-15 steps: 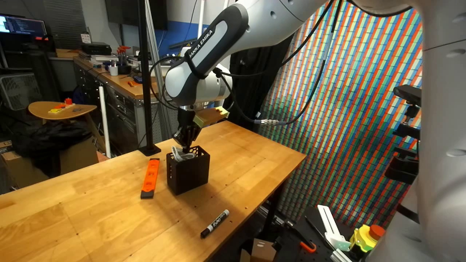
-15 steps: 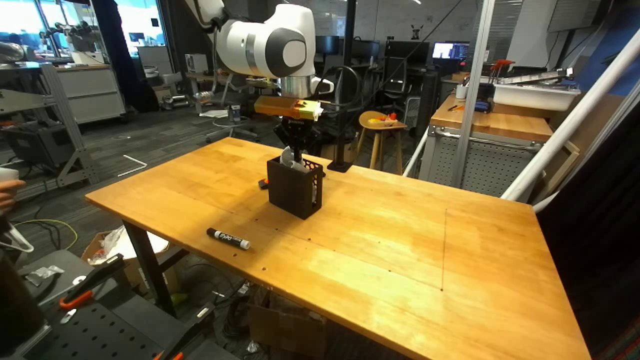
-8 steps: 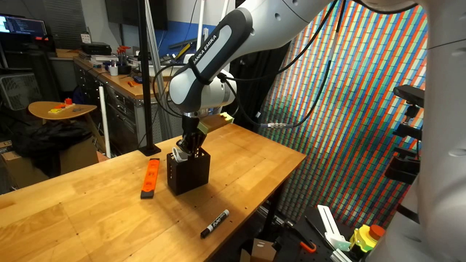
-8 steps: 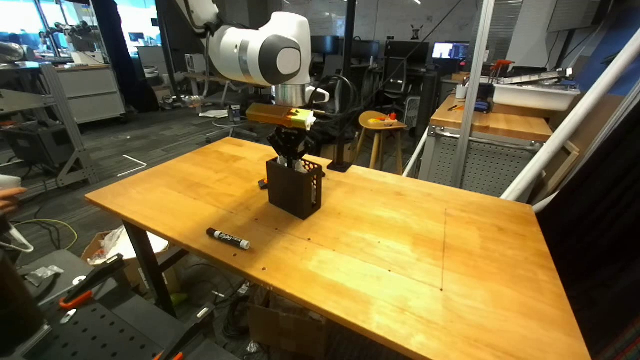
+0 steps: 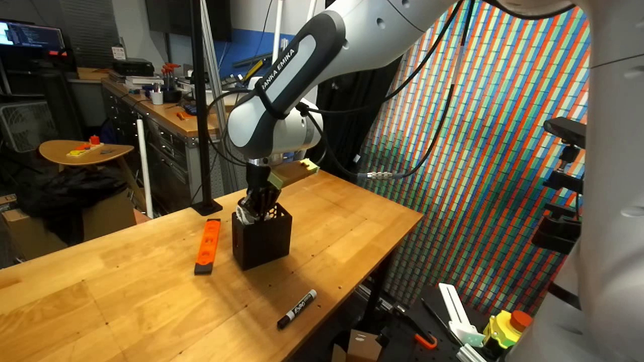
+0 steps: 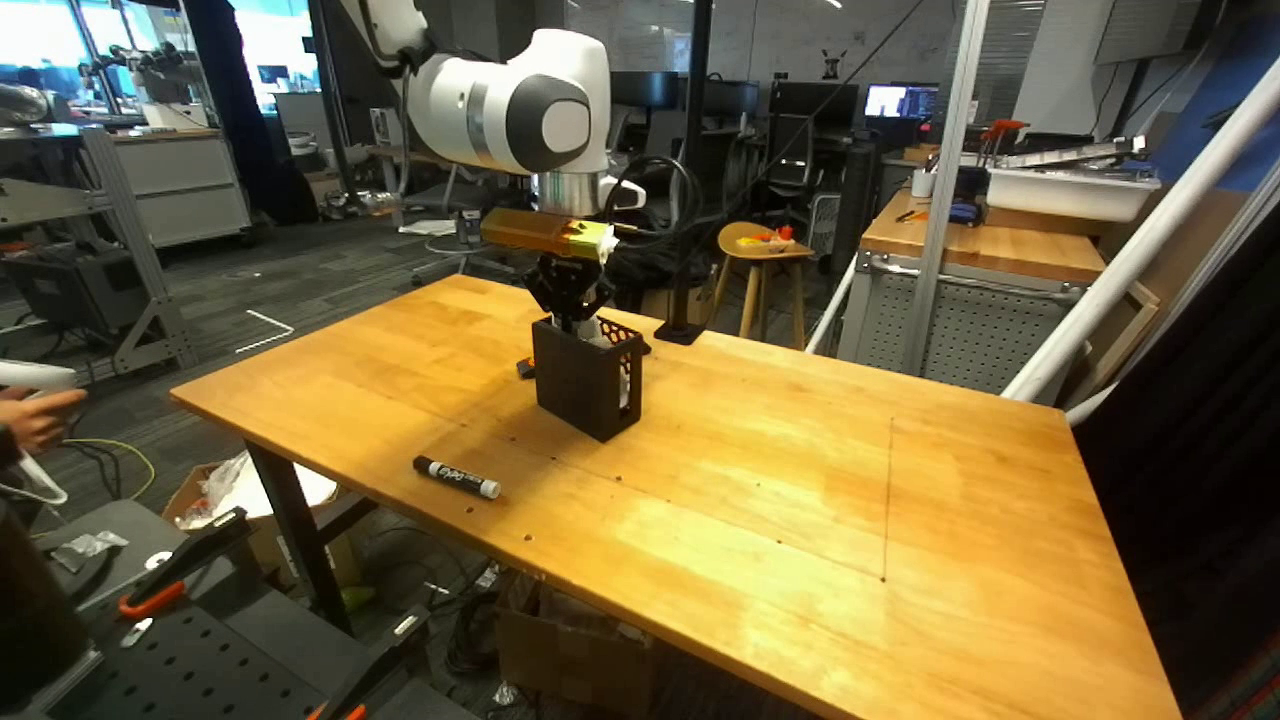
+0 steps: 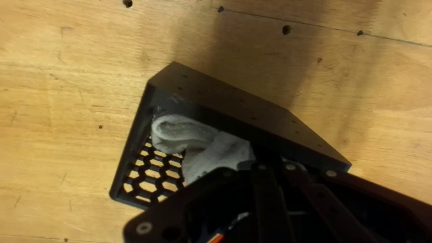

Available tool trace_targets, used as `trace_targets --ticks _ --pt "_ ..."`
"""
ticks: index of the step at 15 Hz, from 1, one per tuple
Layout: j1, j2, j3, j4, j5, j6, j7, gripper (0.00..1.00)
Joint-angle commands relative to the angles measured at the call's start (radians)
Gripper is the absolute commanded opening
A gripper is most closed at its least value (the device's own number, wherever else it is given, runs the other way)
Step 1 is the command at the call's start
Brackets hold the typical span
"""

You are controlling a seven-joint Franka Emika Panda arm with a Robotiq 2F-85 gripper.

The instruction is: Put the towel into the box.

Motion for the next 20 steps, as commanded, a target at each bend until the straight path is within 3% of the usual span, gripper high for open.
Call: trace_targets --ticks 1,13,20 --pt "0.009 0.022 0.012 0.019 0.032 -0.004 -0.009 0.01" --pt "-0.031 0.16 0.016 0.088 0.074 -0.013 -0.022 0.01" --pt "-0.029 0.1 0.005 0.057 0.066 -0.023 -0.005 0.01"
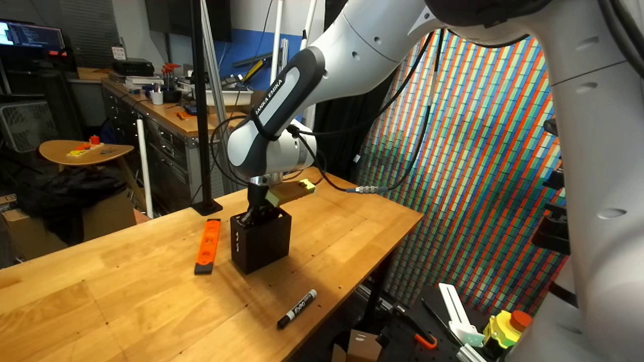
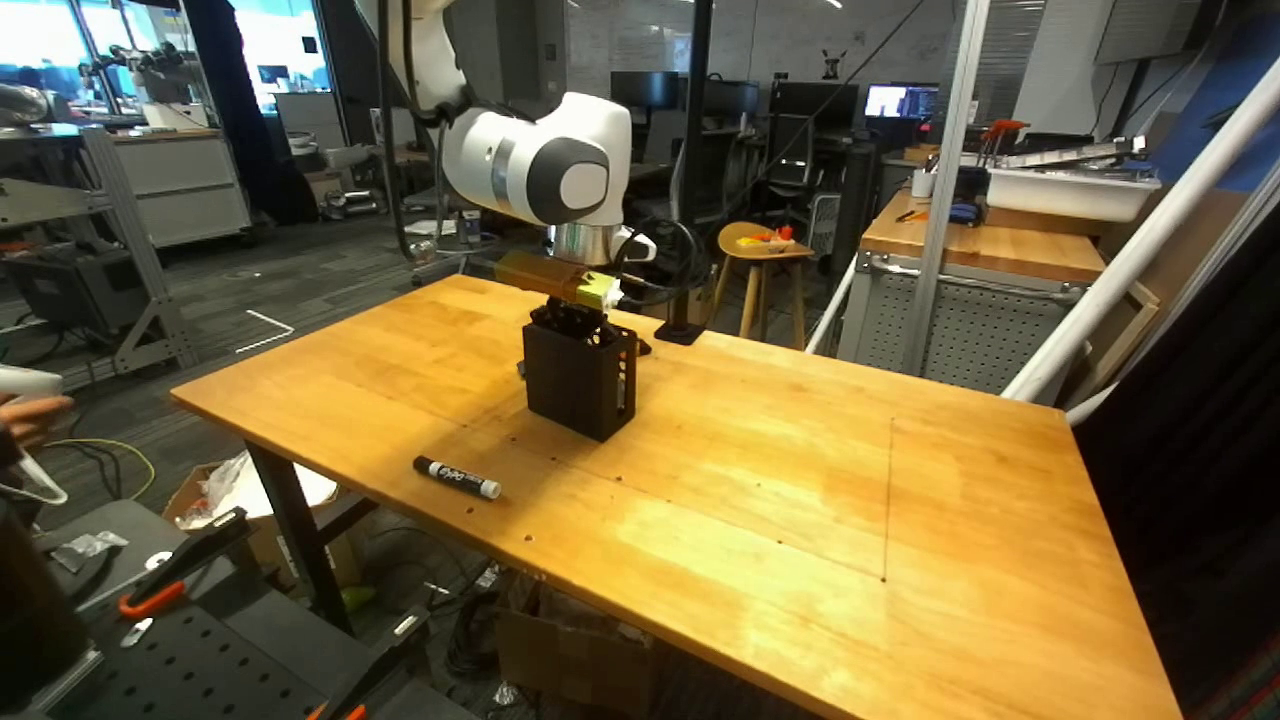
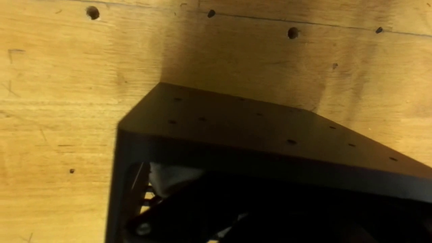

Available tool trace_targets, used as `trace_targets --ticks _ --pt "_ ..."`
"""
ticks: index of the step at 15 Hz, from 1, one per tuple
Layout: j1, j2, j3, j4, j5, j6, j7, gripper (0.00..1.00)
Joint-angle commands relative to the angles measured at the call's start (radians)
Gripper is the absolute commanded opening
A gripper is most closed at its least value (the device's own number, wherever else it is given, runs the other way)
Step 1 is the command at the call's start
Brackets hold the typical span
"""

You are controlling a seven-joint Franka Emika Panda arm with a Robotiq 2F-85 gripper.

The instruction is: Put the towel into the box.

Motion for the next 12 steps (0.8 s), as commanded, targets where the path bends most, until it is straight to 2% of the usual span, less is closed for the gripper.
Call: trace_targets --ticks 1,8,12 --pt "0.004 -0.057 -0.009 -0.023 0.0 -0.019 -0.001 0.01" --pt "0.034 -0.207 -0.032 -0.069 -0.052 -0.007 0.023 0.01" --pt "0.059 -0.251 -0.023 -0.09 -0.071 -0.001 0.035 0.01"
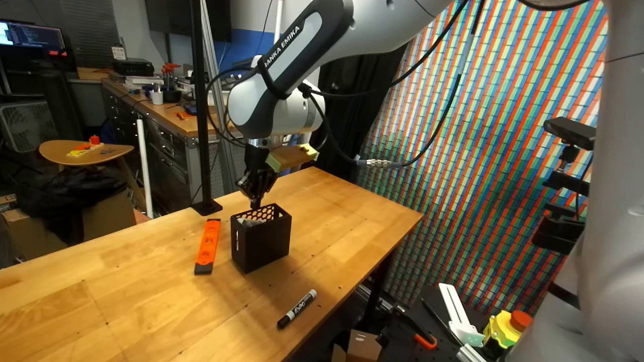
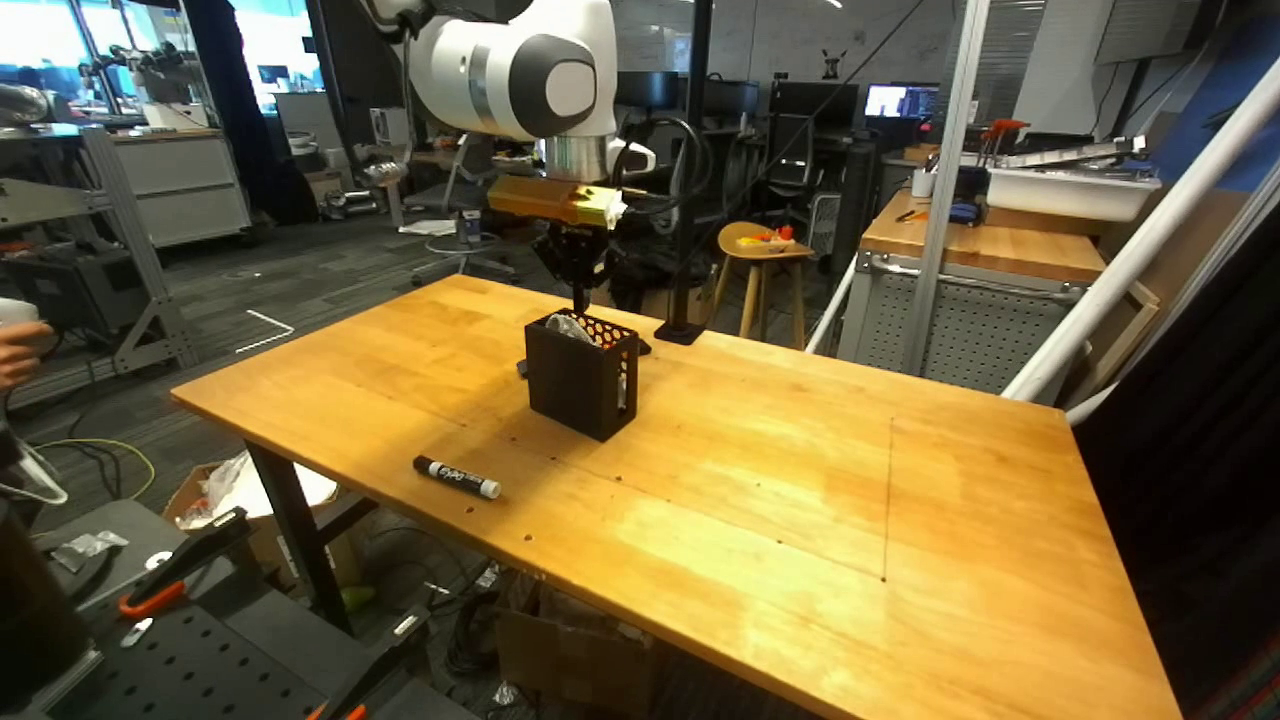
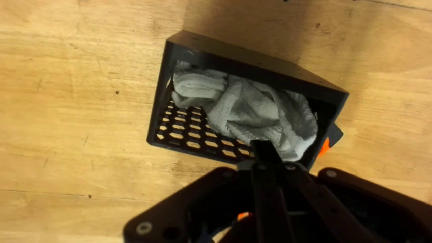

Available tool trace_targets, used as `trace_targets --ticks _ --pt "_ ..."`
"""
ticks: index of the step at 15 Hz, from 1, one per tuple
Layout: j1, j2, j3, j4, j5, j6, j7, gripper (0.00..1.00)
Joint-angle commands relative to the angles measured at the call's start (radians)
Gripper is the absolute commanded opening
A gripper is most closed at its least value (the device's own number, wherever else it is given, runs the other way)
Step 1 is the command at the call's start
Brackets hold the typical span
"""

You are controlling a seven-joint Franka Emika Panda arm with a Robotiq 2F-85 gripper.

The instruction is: Put the towel into the box.

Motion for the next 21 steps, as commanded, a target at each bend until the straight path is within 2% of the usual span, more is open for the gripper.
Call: trace_targets --ticks 1,8,21 --pt "0.039 -0.061 -0.007 -0.044 -0.022 -0.003 0.028 0.01" --pt "0.089 -0.048 0.002 -0.027 -0.032 0.0 0.038 0.01" --pt "0.081 0.005 0.0 0.005 -0.03 0.002 0.003 0.01"
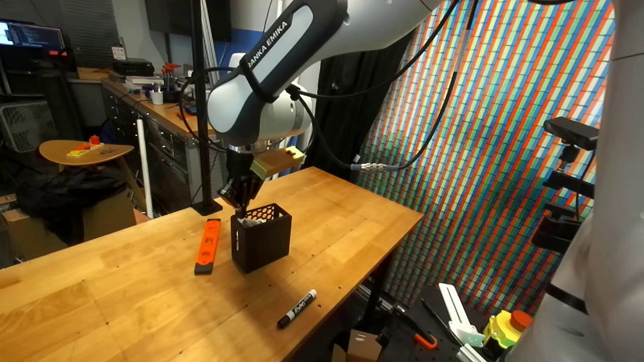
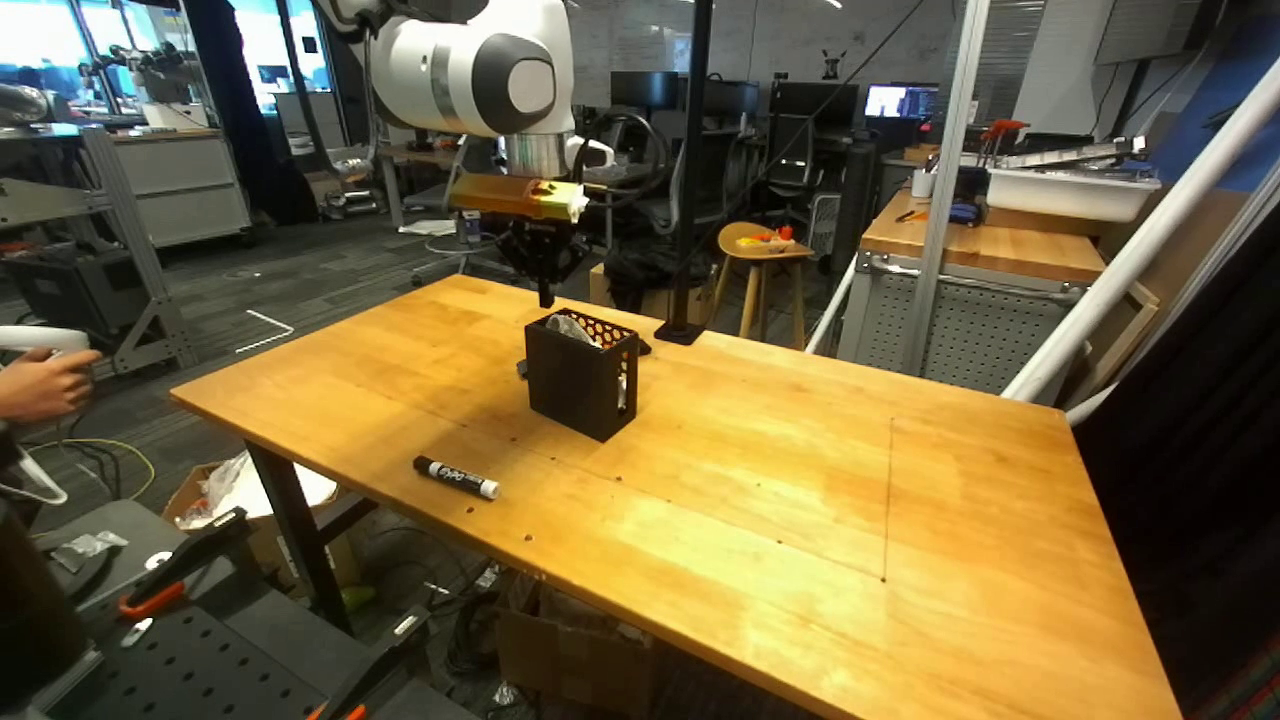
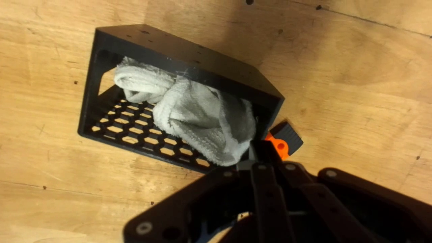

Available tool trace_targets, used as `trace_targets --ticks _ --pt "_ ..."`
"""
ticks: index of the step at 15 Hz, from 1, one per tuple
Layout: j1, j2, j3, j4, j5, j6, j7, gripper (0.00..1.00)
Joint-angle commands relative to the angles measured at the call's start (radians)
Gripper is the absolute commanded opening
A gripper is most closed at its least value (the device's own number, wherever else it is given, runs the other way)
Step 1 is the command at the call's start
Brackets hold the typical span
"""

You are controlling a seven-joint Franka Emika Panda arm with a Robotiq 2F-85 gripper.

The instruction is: Put the towel into the box.

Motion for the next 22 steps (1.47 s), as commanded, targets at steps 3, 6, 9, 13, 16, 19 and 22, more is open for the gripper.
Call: trace_targets --ticks 3,6,9,13,16,19,22 --pt "-0.008 0.036 0.0 0.042 -0.01 -0.003 -0.026 0.01" --pt "-0.014 0.057 -0.001 0.06 -0.007 -0.007 -0.034 0.01" --pt "-0.024 0.078 -0.001 0.082 -0.003 -0.009 -0.046 0.01" --pt "-0.044 0.107 0.0 0.107 0.008 -0.009 -0.059 0.01" --pt "-0.06 0.134 0.003 0.116 0.02 -0.013 -0.062 0.01" --pt "-0.072 0.157 0.002 0.115 0.025 -0.018 -0.055 0.01" --pt "-0.082 0.175 0.002 0.109 0.031 -0.021 -0.05 0.01"
